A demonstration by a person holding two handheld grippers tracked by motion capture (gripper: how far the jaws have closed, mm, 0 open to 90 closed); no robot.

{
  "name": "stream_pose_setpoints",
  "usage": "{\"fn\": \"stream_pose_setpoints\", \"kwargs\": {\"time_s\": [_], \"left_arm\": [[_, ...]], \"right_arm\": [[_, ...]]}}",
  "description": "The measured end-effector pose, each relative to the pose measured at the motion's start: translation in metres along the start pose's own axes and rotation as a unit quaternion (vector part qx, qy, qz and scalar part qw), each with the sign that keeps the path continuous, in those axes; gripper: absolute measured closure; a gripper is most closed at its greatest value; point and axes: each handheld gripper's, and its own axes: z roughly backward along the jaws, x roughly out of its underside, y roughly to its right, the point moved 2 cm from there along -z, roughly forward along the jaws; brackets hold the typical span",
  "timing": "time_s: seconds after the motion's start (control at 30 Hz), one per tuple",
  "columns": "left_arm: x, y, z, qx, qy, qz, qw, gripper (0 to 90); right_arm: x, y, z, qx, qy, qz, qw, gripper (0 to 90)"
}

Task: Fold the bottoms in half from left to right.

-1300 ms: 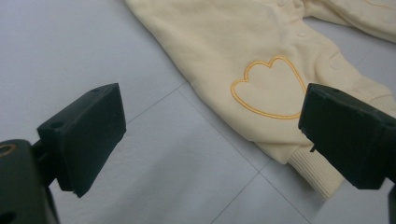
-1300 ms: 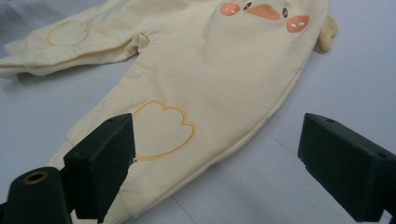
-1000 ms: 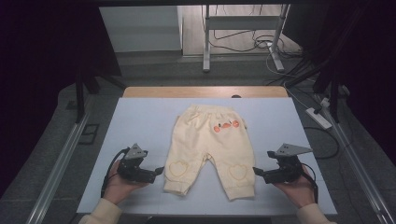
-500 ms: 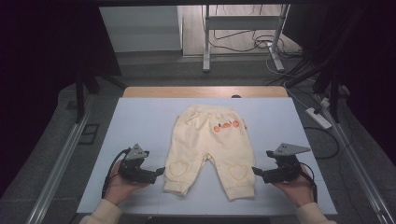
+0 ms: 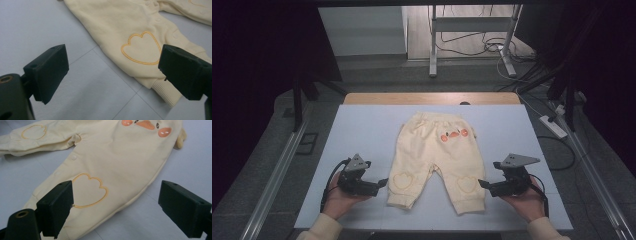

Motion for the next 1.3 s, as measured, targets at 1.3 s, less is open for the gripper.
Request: {"fn": "stream_pose_setpoints", "kwargs": {"time_s": [1.3], "left_arm": [[0.0,-0.001,-0.002,0.0,-0.002,0.002,1.0,9.2]], "right_arm": [[-0.026,-0.039,-0.04,-0.044,-0.002,0.035,0.9984,14.9]]}}
